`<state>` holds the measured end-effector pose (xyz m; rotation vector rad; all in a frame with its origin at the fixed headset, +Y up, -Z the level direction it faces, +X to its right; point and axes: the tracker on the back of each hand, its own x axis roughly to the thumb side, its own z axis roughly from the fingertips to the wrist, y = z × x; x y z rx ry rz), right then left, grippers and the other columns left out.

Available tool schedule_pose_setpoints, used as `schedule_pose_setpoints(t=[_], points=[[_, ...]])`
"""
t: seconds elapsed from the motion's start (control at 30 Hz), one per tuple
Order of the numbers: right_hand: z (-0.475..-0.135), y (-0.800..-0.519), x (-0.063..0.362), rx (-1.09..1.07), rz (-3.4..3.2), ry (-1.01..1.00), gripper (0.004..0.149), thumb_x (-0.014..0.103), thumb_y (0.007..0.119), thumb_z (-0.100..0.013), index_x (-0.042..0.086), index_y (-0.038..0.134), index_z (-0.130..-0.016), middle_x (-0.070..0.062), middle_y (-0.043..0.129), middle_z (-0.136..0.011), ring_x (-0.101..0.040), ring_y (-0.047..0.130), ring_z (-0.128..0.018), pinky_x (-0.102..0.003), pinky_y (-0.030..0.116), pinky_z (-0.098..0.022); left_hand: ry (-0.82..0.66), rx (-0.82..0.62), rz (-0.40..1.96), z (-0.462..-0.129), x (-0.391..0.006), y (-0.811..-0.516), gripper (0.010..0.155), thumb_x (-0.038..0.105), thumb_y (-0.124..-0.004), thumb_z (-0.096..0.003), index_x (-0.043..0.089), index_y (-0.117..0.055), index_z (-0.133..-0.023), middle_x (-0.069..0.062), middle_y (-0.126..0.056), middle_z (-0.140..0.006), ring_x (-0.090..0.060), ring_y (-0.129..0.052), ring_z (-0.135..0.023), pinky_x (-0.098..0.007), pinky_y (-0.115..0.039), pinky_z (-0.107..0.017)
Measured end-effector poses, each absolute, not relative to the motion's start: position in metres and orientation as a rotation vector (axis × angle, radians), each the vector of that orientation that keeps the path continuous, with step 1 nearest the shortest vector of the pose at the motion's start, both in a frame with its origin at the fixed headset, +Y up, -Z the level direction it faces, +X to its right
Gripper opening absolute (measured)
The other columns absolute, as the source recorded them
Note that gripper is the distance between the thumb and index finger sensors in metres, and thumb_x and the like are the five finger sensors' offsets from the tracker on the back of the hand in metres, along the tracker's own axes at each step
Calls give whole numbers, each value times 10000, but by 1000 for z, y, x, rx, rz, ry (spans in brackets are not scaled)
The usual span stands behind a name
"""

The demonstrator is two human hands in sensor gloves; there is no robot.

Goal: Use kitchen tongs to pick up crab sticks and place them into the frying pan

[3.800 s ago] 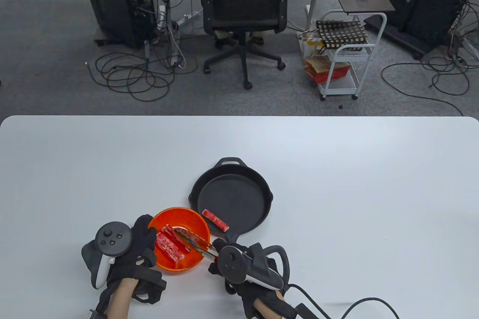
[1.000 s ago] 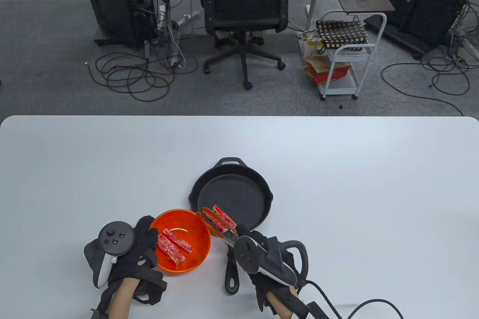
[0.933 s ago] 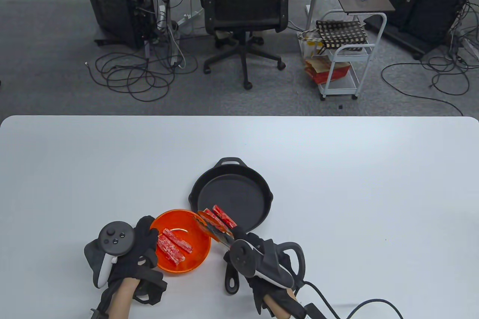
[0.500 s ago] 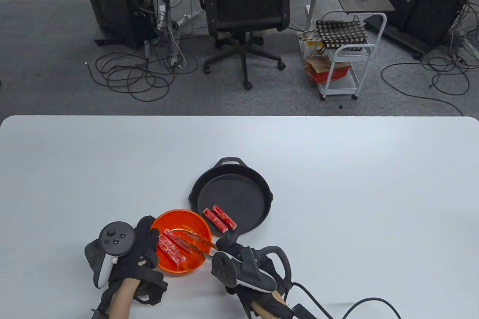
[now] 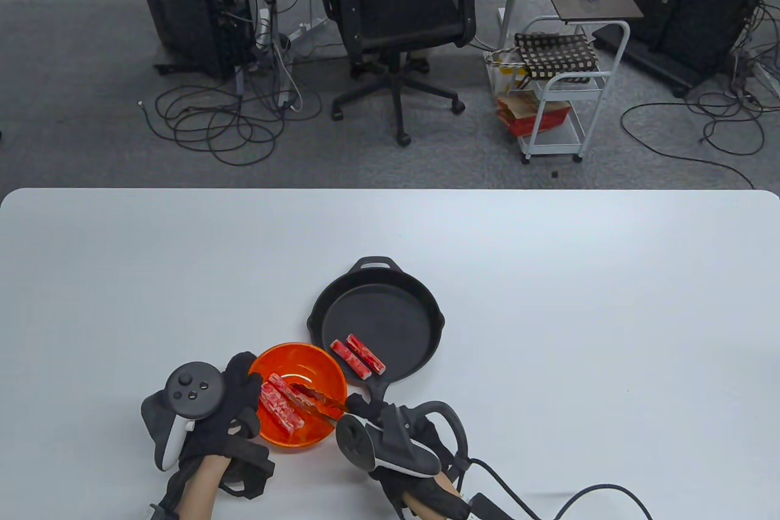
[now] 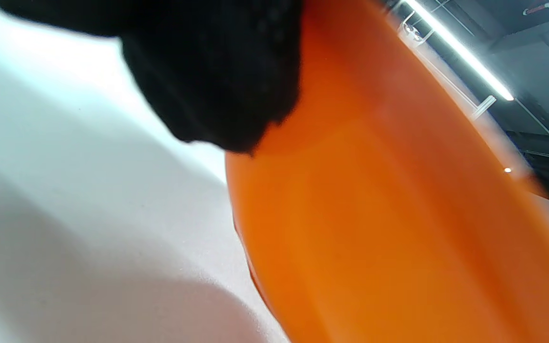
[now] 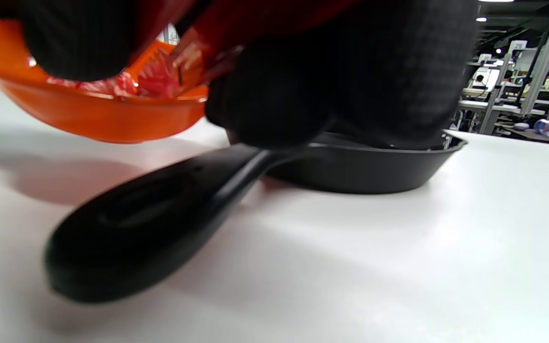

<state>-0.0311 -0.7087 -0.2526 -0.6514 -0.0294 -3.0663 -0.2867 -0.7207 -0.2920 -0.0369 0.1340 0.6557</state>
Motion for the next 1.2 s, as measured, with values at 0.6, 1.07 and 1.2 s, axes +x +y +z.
schedule_pose_setpoints(t=[0.6, 1.07, 1.2], points=[[-254, -704, -22, -651, -3133, -13, 626, 503, 768, -482, 211, 719, -1034, -93, 963, -756, -190, 1050, -373, -368, 924, -247, 147, -48, 680, -292, -288, -721, 519, 322, -755, -564, 148, -690, -1049, -175, -968, -835, -172, -1020, -54, -264, -910, 1], [-273, -687, 31, -376, -3336, 97, 626, 503, 766, -484, 208, 719, -1034, -94, 962, -757, -190, 1050, -372, -368, 924, -248, 153, -53, 679, -292, -289, -721, 519, 322, -755, -565, 146, -690, -1049, -177, -967, -836, -173, -1020, -53, -265, -909, 2], [-285, -696, 47, -262, -3351, 63, 625, 499, 769, -484, 206, 720, -1034, -99, 962, -757, -194, 1049, -372, -372, 922, -247, 152, -55, 679, -292, -289, -721, 520, 323, -755, -565, 147, -689, -1050, -176, -969, -835, -172, -1020, -53, -265, -910, 2]])
